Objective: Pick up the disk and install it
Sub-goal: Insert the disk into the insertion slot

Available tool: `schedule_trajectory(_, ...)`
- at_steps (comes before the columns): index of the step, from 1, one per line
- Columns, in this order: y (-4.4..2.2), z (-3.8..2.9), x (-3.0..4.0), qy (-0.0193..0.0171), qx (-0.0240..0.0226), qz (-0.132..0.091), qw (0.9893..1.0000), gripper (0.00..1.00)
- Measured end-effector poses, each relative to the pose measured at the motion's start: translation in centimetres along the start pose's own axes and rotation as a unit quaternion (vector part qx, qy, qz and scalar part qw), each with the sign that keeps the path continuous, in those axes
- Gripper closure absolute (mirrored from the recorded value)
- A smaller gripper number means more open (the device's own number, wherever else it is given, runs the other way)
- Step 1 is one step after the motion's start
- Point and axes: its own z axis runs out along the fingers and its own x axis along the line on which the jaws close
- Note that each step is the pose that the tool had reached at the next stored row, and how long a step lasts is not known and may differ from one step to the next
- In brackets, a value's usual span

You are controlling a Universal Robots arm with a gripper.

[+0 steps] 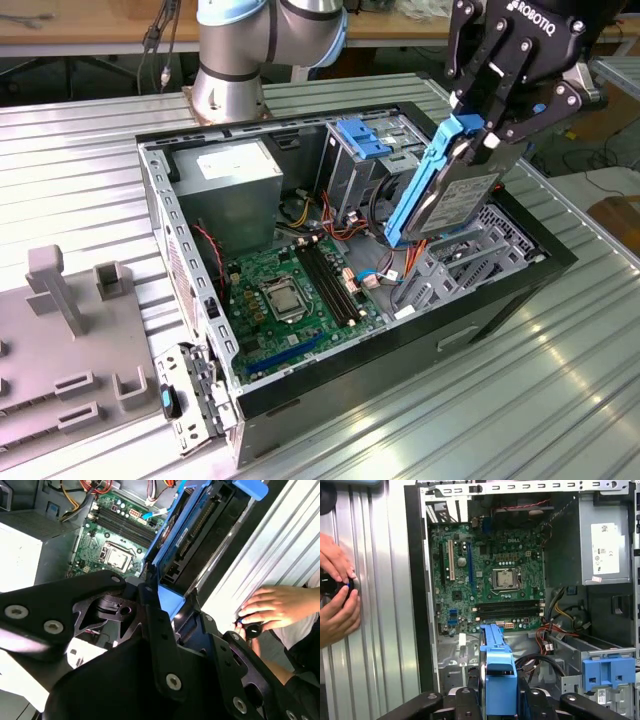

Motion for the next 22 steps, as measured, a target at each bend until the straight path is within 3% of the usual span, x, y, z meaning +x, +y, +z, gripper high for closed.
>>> schedule_trajectory(2, -0.47, 0.07, 0.01, -0.0001, 0.0000, 0.000, 1.0000, 0.64)
schedule_trajectory(4, -1.84, 0.23, -0.07, -0.0003, -0.0009, -0.009, 1.0000, 0.64)
schedule_trajectory(7, -3.11, 0.52, -0.14, -0.0007, -0.0028, -0.020, 0.9998, 0.64)
schedule_trajectory(10, -3.87, 0.87, -0.16, -0.0007, -0.0054, -0.027, 0.9996, 0.64)
schedule_trajectory(13, -5.84, 1.11, -0.23, -0.0007, -0.0082, -0.027, 0.9996, 0.64)
schedule_trajectory(17, -6.18, 1.30, 0.04, 0.0007, -0.0085, -0.026, 0.9996, 0.64)
schedule_trajectory(22, -6.21, 1.70, 0.09, 0.0024, -0.0074, -0.001, 1.0000, 0.64)
